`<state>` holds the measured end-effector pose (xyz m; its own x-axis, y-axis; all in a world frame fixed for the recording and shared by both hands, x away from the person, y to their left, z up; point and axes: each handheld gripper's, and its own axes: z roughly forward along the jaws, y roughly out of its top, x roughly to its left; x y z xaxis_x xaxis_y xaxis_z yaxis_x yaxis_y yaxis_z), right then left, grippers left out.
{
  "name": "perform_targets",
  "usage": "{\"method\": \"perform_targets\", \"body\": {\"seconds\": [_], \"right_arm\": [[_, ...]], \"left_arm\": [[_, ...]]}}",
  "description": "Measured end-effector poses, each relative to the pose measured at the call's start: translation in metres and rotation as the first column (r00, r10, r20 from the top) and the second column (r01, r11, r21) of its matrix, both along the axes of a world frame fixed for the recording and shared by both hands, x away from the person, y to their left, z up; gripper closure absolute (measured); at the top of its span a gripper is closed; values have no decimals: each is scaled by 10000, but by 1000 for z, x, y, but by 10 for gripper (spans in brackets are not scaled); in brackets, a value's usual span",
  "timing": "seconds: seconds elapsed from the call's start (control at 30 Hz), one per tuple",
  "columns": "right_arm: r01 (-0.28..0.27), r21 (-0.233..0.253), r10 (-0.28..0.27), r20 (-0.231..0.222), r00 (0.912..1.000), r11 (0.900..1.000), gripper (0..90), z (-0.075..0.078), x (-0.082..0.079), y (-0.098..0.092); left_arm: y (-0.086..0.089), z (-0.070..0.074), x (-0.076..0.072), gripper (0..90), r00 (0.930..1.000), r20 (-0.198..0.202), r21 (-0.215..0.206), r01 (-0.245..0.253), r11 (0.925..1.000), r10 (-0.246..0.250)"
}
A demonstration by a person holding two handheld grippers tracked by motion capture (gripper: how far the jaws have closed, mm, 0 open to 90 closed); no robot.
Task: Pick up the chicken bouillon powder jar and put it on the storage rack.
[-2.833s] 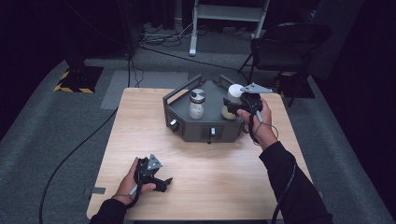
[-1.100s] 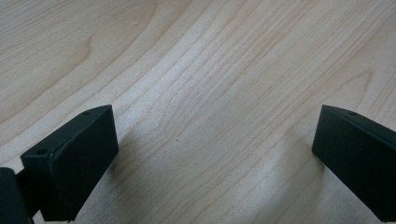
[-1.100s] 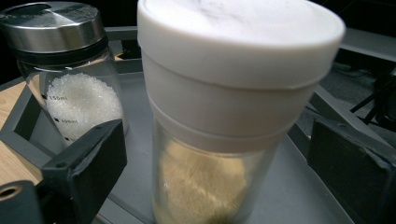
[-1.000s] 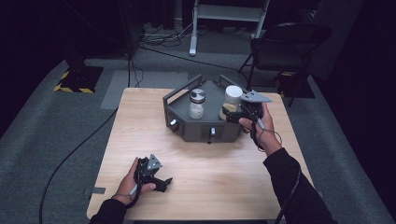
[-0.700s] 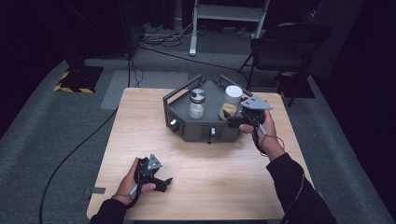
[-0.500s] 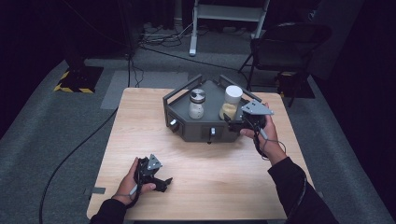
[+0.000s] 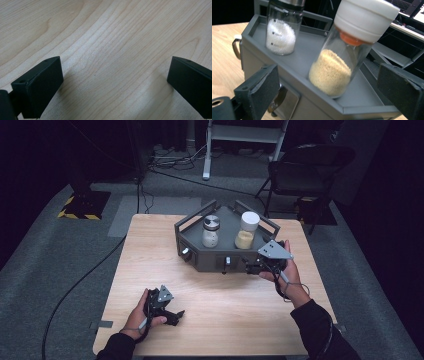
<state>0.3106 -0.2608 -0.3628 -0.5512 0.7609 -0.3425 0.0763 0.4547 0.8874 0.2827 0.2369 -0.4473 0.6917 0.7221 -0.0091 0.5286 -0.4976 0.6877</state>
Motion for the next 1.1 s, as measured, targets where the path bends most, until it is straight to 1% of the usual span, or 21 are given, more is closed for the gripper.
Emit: {"method": "perform_targets", "body": {"seconds": [0.23,0.37,0.57,0.77,0.9,1.1], "right_arm": [[-273,-400,277,92,9996,9988,44,-9,-14,-7],[-332,-486,335,61,9994,9983,43,-16,-22,-12],[-404,-755,402,-41,9992,9963,44,-27,-31,-17],[-599,-865,579,-249,9980,9945,43,-36,-35,-23],[-640,-894,606,-406,9973,9939,44,-42,-36,-26],[-678,-1063,618,-584,9964,9920,44,-50,-39,-29]], "left_arm": [[0,0,0,4,10000,0,-2,-1,10000,1],[0,0,0,4,10000,-1,-4,-5,10000,5],[0,0,0,4,10000,-1,-5,-4,10000,4],[0,0,0,4,10000,-1,-7,2,10000,-2],[0,0,0,4,10000,0,-5,1,10000,-1],[0,0,0,4,10000,0,-6,-2,10000,2]]}}
